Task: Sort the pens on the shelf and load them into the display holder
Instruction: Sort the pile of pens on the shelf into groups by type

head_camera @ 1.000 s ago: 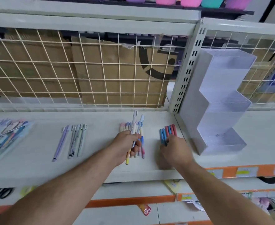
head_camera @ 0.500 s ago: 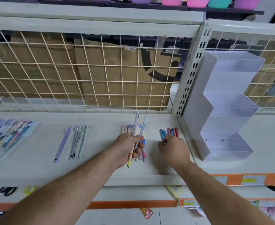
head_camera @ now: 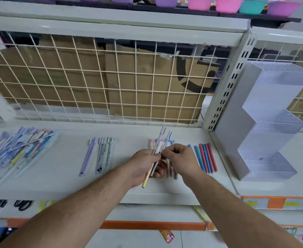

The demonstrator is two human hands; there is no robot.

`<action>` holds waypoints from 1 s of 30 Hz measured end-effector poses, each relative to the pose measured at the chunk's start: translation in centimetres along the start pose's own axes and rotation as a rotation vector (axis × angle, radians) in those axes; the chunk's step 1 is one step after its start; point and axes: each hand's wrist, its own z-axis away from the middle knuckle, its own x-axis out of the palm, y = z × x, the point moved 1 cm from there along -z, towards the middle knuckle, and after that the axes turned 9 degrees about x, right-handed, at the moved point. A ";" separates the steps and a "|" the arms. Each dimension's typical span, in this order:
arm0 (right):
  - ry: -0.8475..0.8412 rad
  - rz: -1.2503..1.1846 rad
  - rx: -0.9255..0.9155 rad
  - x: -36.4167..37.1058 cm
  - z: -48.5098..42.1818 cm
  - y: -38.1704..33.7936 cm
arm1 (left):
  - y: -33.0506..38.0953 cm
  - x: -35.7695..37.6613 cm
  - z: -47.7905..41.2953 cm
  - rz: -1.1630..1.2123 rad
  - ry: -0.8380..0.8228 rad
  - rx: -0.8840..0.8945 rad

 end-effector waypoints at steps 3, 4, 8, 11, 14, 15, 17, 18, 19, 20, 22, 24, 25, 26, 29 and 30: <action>0.007 0.010 -0.014 2.0 0.1 -0.5 | 0.1 -2.1 0.7 -0.020 0.007 0.015; -0.001 0.012 -0.020 2.8 0.2 -0.7 | 0.2 -2.8 0.9 -0.021 0.007 0.018; -0.035 0.002 -0.032 6.3 0.3 -1.5 | 0.3 -6.1 1.9 0.010 -0.007 0.010; -0.019 0.016 -0.027 9.0 0.3 -2.1 | 0.5 -8.7 2.3 -0.008 0.046 0.005; -0.031 0.024 -0.009 11.4 0.2 -2.8 | 0.4 -11.3 2.3 -0.124 0.163 0.017; -0.045 0.012 0.000 12.2 0.2 -2.9 | 0.4 -12.2 2.3 -0.171 0.197 0.026; -0.069 -0.015 0.011 13.8 0.2 -3.2 | 0.4 -14.1 2.2 -0.241 0.243 0.028; -0.074 -0.023 0.011 14.6 0.2 -3.3 | 0.4 -14.9 2.3 -0.269 0.250 0.018; -0.074 -0.026 0.008 15.4 0.1 -3.4 | 0.4 -15.7 2.3 -0.300 0.251 0.009; -0.075 -0.027 0.006 16.1 0.1 -3.5 | 0.4 -16.5 2.4 -0.333 0.248 0.004; -0.082 -0.020 0.005 17.6 0.0 -3.6 | 0.6 -17.7 2.7 -0.386 0.240 0.005; -0.094 -0.006 0.009 19.1 -0.1 -3.7 | 1.0 -18.7 3.1 -0.443 0.210 0.020; -0.099 0.000 0.015 19.8 -0.2 -3.7 | 1.3 -19.2 3.4 -0.484 0.190 0.034; -0.099 0.008 0.024 20.5 -0.3 -3.7 | 1.4 -19.7 3.6 -0.532 0.177 0.042; -0.052 0.066 0.051 22.3 -0.8 -3.6 | 1.7 -21.3 3.8 -0.686 0.165 0.045; -0.026 0.101 0.054 22.8 -1.0 -3.6 | 1.7 -21.9 3.7 -0.761 0.160 0.048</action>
